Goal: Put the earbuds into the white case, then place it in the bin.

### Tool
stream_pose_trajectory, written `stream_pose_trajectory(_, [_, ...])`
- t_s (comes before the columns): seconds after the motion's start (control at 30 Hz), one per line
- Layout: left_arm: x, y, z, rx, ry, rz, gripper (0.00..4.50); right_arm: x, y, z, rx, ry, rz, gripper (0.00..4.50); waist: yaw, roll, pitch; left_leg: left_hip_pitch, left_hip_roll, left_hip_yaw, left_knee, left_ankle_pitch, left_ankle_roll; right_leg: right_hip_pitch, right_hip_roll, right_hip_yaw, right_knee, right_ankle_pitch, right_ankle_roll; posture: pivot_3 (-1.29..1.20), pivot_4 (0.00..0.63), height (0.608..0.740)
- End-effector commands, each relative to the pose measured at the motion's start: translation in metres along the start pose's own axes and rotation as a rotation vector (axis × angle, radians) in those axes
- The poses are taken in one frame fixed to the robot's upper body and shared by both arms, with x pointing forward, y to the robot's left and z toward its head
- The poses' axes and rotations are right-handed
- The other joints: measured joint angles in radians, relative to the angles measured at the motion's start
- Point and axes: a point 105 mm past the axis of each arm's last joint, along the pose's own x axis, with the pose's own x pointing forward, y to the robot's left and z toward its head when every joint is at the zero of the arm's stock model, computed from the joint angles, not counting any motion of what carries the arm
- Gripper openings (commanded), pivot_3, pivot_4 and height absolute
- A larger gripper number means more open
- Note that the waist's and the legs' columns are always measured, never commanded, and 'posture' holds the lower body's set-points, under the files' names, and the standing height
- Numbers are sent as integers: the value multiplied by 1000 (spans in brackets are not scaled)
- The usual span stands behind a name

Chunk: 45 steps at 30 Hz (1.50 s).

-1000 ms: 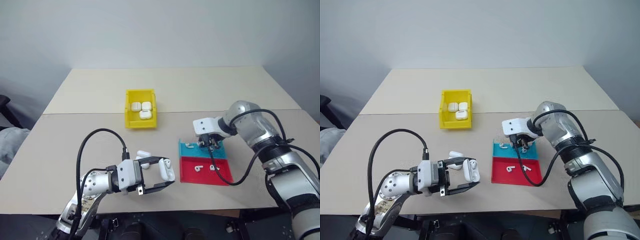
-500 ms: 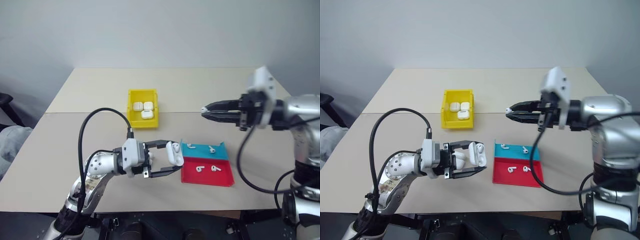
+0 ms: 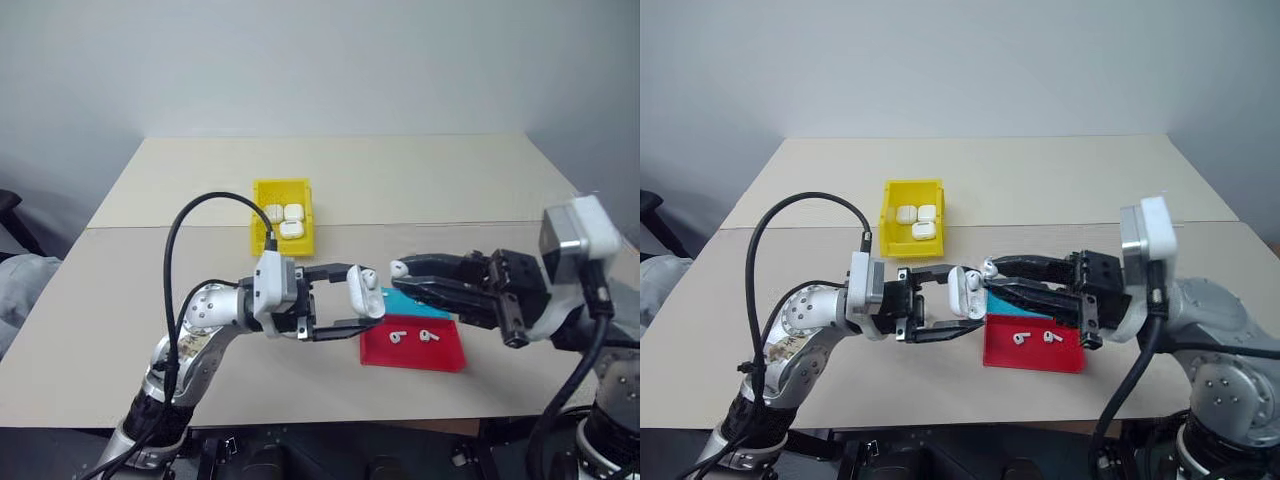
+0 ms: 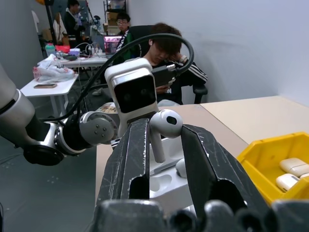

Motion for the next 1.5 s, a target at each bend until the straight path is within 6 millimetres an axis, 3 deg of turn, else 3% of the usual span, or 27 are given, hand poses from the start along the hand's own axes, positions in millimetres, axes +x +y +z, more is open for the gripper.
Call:
stream_pose_trajectory(0.03, [4,1,8,17,-37,-16,2781,4,4,0,-41,-17,7,1253,0,0,0,0,0,0,0,0,0,0,0,0,0,0,0,0,150,740])
stream_pose_trajectory(0.8, [3,0,6,22,-36,7,2781,1,5,-23,-66,73,26,1253,0,0,0,0,0,0,0,0,0,0,0,0,-1,0,0,0,150,740])
stream_pose_trajectory(0.9, [3,0,6,23,-37,8,2781,2,8,-25,-75,83,41,1813,1,0,0,0,0,0,0,0,0,0,0,0,-1,0,0,0,150,740])
stream_pose_trajectory(1.0, [3,0,5,23,-36,8,2781,2,5,-29,-78,97,18,2818,0,0,0,0,0,0,0,0,0,0,0,0,-1,0,0,0,150,740])
stream_pose_trajectory(1.2, [2,0,1,24,-17,-1,2781,-9,2,-21,-110,118,-5,2818,2,0,0,0,0,0,0,0,0,0,0,0,-1,0,0,0,150,740])
stream_pose_trajectory(1.4, [5,4,-14,21,38,-7,2781,-22,-3,-1,-105,181,14,2818,3,-1,0,0,0,0,0,0,0,1,0,0,-1,0,0,0,150,740])
stream_pose_trajectory(1.5, [10,6,-24,29,78,-27,2781,-14,-10,14,-140,196,32,2207,0,-1,0,0,0,0,0,0,0,1,0,0,-1,0,0,0,150,740])
